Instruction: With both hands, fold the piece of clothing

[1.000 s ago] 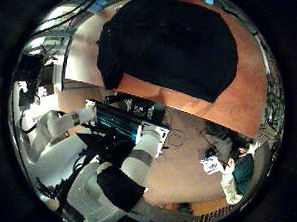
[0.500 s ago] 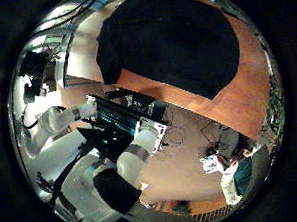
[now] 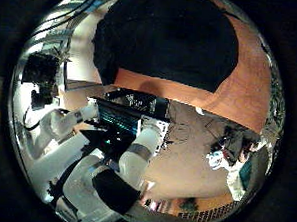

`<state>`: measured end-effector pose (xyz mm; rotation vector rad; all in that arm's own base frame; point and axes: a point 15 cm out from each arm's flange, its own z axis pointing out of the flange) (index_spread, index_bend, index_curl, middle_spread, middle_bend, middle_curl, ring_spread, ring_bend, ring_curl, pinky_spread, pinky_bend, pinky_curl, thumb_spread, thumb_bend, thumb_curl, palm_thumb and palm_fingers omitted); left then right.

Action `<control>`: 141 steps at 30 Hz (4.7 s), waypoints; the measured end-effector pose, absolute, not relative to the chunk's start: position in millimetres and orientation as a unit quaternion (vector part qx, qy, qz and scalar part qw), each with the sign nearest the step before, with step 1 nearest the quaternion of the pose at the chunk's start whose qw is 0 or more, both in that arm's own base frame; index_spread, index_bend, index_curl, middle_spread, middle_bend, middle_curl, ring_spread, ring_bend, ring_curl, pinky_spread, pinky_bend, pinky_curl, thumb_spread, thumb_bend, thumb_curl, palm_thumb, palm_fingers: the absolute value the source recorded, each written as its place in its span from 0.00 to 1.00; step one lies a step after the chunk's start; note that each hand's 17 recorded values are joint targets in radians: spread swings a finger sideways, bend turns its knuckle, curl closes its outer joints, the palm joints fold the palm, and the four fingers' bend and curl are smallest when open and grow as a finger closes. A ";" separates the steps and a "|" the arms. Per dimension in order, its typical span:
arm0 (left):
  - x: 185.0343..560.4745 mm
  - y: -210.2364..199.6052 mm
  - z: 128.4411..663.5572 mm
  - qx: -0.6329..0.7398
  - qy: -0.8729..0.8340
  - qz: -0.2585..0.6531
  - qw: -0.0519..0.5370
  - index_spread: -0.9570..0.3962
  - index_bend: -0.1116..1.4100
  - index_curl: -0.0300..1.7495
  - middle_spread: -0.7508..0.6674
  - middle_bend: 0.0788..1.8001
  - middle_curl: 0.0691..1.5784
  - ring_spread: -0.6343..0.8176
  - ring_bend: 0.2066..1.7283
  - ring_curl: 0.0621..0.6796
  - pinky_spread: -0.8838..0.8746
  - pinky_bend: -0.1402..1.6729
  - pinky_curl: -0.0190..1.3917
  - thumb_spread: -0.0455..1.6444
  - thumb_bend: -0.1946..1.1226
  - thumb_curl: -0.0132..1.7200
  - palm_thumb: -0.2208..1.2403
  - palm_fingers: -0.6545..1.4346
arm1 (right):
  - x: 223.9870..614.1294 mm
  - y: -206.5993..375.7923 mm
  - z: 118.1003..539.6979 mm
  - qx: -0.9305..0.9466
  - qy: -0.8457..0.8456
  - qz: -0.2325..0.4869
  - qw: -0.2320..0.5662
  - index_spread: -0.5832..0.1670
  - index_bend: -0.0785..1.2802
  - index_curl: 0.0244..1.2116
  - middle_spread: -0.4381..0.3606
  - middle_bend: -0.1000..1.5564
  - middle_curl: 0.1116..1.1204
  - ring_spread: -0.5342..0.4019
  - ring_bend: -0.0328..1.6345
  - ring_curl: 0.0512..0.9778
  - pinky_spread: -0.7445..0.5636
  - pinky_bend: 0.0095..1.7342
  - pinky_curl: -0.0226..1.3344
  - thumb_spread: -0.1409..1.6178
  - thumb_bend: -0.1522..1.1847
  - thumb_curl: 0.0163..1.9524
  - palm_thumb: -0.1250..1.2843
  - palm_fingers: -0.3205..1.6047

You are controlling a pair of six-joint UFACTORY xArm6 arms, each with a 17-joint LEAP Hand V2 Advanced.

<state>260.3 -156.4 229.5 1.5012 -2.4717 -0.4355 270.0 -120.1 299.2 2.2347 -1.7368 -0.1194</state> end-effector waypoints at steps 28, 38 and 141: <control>272.4 -187.9 119.4 0.486 -0.864 -0.133 0.017 0.70 0.19 0.19 0.51 0.42 0.35 0.37 0.49 0.32 0.51 0.37 0.25 0.61 0.15 0.20 0.35 0.66 | 226.2 -111.7 322.1 0.742 -0.648 -0.060 0.160 0.30 0.18 0.22 0.52 0.22 0.25 0.61 0.42 0.18 0.86 0.40 0.15 0.71 0.10 0.11 0.15 0.28; 301.9 -178.3 138.2 0.482 -0.866 -0.130 0.003 0.44 0.49 0.32 0.29 0.54 0.50 0.15 0.73 0.63 0.24 0.70 0.42 0.62 0.23 0.27 0.67 0.92 | 227.4 -107.1 320.5 0.740 -0.652 -0.064 0.152 0.29 0.18 0.23 0.51 0.22 0.25 0.60 0.41 0.18 0.86 0.39 0.14 0.71 0.10 0.11 0.14 0.30; 324.1 -121.3 293.8 0.485 -0.844 -0.178 0.142 0.14 0.35 0.79 0.18 0.61 0.56 0.15 0.81 0.72 0.18 0.76 0.51 0.64 0.14 0.37 0.68 0.85 | 304.2 -120.3 246.8 0.729 -0.682 -0.027 0.052 0.23 0.37 0.52 0.22 0.58 0.53 0.26 0.73 0.54 0.28 0.73 0.40 0.76 0.08 0.15 0.46 0.27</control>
